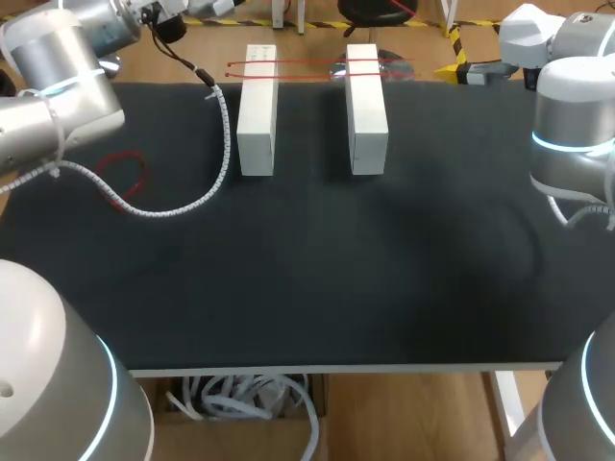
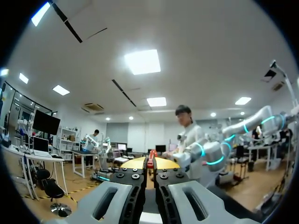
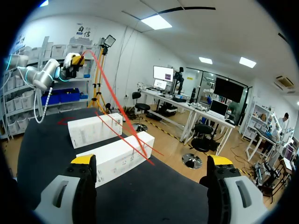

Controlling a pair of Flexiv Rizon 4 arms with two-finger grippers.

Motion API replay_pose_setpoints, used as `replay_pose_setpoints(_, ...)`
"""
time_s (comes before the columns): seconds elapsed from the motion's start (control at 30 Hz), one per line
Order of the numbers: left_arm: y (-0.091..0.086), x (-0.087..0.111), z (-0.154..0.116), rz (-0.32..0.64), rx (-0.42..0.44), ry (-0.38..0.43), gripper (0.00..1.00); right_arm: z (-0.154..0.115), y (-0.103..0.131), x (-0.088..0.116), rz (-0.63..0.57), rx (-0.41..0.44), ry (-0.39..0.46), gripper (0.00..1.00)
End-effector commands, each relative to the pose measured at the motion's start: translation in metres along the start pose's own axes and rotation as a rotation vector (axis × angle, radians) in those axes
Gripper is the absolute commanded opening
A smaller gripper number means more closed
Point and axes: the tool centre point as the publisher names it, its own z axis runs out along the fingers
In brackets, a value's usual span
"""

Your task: Grab the tape and strap the tape.

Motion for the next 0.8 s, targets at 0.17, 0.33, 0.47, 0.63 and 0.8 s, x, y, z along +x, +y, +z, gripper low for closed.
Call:
replay_pose_setpoints(0.17,0.000,0.001,0.000,0.001,0.000,-0.003,0.00,0.001,0.000,0.000,0.000,0.000,0.000,1.00)
replay_pose_setpoints(0.33,0.000,0.001,0.000,0.001,0.000,-0.003,0.00,0.001,0.000,0.000,-0.005,0.005,-0.012,1.00)
replay_pose_setpoints(0.47,0.000,0.001,0.000,0.001,0.000,-0.003,0.00,-0.002,0.001,-0.008,-0.014,0.007,-0.143,1.00)
replay_pose_setpoints(0.63,0.000,0.001,0.000,0.001,0.000,-0.003,0.00,-0.015,-0.007,-0.028,0.160,-0.023,-0.388,1.00)
replay_pose_setpoints(0.8,0.000,0.001,0.000,0.001,0.000,-0.003,0.00,-0.021,-0.006,-0.018,0.267,-0.158,-0.360,1.00)
